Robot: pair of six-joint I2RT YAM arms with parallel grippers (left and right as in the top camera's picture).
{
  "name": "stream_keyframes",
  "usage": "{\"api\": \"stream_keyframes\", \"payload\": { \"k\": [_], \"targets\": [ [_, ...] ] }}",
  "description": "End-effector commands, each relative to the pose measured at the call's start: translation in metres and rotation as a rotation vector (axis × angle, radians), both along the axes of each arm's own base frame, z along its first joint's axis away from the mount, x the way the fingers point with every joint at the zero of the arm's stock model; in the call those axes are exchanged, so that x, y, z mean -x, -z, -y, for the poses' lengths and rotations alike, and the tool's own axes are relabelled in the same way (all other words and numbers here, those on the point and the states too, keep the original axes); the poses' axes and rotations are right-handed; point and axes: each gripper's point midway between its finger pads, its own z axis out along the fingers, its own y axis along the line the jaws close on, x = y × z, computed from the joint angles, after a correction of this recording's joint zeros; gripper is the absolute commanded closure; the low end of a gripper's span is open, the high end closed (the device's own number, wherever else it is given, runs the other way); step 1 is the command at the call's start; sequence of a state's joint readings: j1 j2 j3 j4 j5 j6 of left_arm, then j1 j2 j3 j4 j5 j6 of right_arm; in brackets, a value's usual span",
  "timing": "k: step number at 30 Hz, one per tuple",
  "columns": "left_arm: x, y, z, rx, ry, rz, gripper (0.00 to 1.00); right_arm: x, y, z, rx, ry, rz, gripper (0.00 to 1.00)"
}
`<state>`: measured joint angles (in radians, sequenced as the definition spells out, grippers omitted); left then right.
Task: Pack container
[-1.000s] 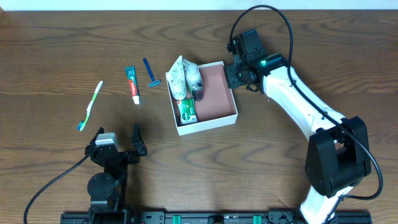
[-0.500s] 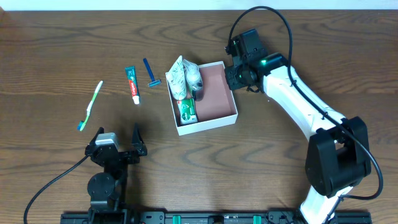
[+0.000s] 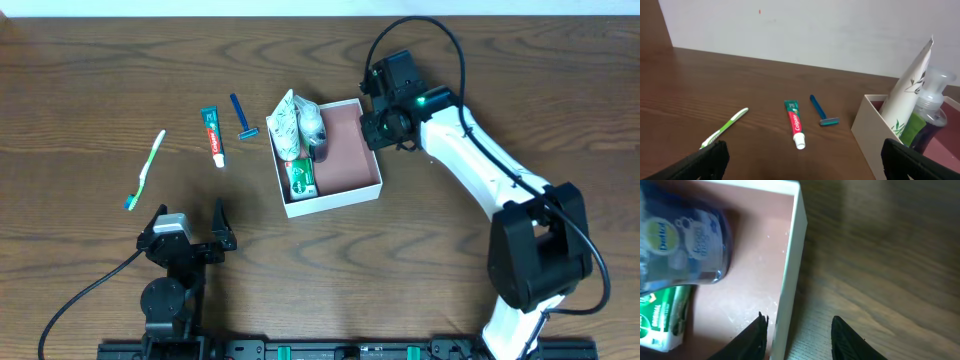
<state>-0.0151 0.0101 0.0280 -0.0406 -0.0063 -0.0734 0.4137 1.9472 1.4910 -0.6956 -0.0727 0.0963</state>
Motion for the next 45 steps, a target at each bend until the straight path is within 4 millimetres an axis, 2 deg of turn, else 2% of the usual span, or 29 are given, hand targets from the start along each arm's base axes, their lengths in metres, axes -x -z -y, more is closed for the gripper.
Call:
{"api": "stream_keyframes", "payload": {
  "k": [1, 3, 10, 13, 27, 33, 36, 45],
  "targets": [
    [0.001, 0.018, -0.003, -0.015, -0.013, -0.048, 0.02, 0.006, 0.018, -0.003, 0.01, -0.026, -0.042, 0.62],
    [0.001, 0.018, -0.003, -0.015, -0.013, -0.048, 0.02, 0.005, 0.018, -0.004, 0.009, -0.026, -0.037, 0.66],
    [0.001, 0.018, -0.003, -0.015, -0.013, -0.048, 0.02, 0.003, 0.017, -0.002, 0.008, 0.012, -0.034, 0.93],
    [0.001, 0.018, -0.003, -0.015, -0.013, -0.048, 0.02, 0.0, 0.018, 0.007, 0.035, 0.079, -0.029, 0.97],
    [0.001, 0.018, -0.003, -0.015, -0.013, -0.048, 0.02, -0.001, 0.02, 0.019, 0.052, 0.267, -0.04, 0.99],
    [0.001, 0.018, -0.003, -0.015, -0.013, -0.048, 0.02, 0.003, 0.019, 0.012, 0.068, 0.299, -0.029, 0.99],
    [0.001, 0.018, -0.003, -0.015, -0.013, -0.048, 0.02, 0.006, 0.02, 0.015, 0.092, 0.361, -0.024, 0.99],
    [0.001, 0.018, -0.003, -0.015, -0.013, -0.048, 0.02, 0.016, 0.021, 0.006, 0.044, 0.52, -0.055, 0.99]
  ]
}}
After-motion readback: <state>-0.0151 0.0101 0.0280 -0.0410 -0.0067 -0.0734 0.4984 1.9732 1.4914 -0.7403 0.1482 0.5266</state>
